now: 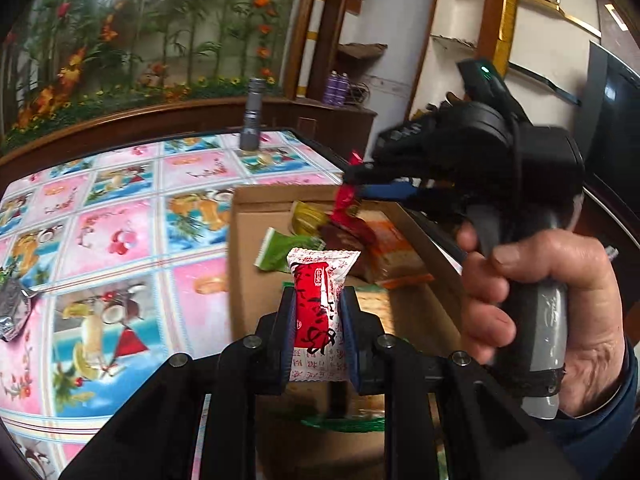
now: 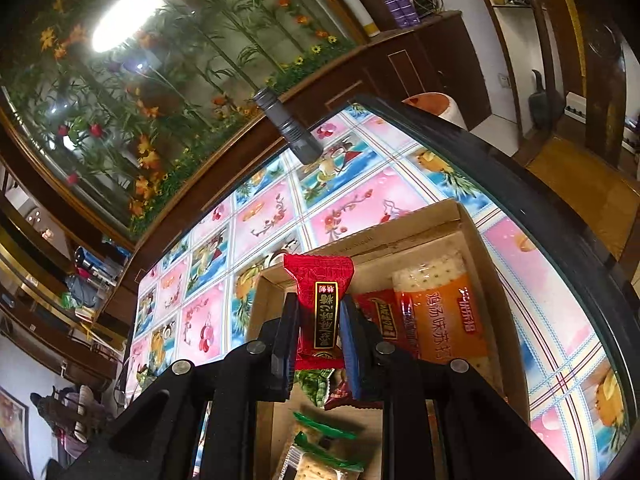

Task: Organize snacks
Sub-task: 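Lower both candies into the tray and open both tools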

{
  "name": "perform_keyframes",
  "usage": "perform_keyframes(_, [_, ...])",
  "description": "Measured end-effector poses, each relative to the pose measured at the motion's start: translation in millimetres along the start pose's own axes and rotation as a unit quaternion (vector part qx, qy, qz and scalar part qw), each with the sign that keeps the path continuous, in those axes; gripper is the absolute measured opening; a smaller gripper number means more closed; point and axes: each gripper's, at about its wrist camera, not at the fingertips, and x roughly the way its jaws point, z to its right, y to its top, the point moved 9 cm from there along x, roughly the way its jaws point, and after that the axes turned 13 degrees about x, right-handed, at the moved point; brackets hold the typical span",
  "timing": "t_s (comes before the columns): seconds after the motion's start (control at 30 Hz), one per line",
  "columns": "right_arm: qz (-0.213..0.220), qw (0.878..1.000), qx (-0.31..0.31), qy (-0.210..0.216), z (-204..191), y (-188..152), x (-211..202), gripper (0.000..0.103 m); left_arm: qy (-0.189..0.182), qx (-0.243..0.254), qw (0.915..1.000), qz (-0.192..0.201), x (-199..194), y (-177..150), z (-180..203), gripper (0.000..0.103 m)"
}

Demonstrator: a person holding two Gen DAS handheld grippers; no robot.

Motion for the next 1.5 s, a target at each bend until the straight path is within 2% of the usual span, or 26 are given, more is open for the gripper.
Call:
perform_keyframes(0.37, [-0.022,0.999,-0.013,-0.029,2.8,-12.3,14.8,0.021,-0.002,0.005,0.9996,-0.029,15.7,-12.1,0.7,0.021])
perform_keyframes(0.9, [-0.045,0.997,-0.032,-0.047,1.8,-25.6,30.0,0.022,-0.011,0.023,0.9994,-0.021,13.8,-11.3,10.3,0.021])
perform_keyframes(1.5, [-0.025,0.999,-0.019,-0.036,1.8,-14.2,17.6,0.022,-0.044,0.034,0.9983,-0.018,10.4,-12.1,24.0,0.021])
